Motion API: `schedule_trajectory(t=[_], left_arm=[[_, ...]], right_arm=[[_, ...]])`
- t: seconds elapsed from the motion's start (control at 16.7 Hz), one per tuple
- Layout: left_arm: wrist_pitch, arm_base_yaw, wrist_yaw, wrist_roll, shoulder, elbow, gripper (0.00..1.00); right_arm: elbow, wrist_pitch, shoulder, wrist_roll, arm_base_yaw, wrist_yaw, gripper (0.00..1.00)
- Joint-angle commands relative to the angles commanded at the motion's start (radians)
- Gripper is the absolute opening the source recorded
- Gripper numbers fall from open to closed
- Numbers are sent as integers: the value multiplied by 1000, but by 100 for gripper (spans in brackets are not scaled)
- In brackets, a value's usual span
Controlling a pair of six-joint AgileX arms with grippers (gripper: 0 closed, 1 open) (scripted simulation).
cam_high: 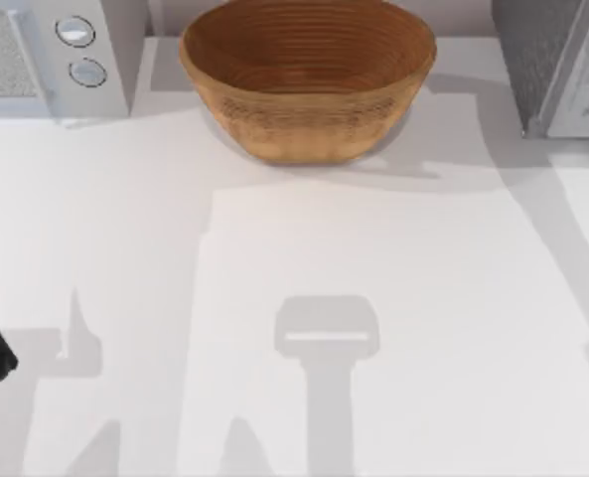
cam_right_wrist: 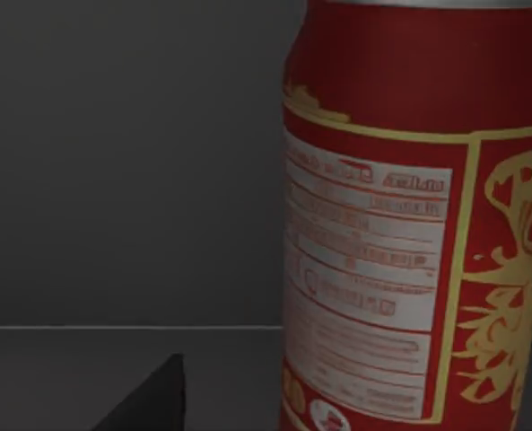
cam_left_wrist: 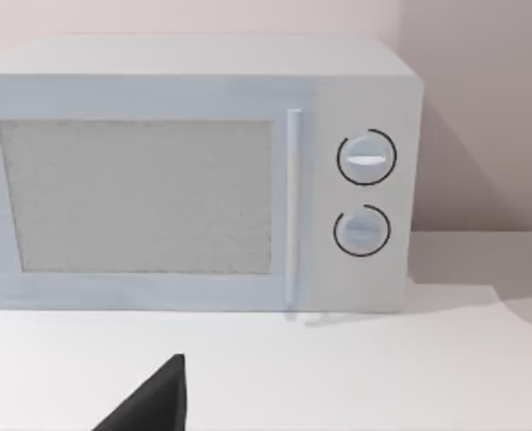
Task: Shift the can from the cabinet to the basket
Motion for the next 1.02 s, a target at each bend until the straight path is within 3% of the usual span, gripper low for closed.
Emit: schedule_trajectory(t=[0.3,1.02], left_arm=[[0,0,0,0,0,0,100],[0,0,0,0,0,0,100]], right_arm=[[9,-3,9,0,-6,-5,100],[294,-45,248,0,-45,-41,100]])
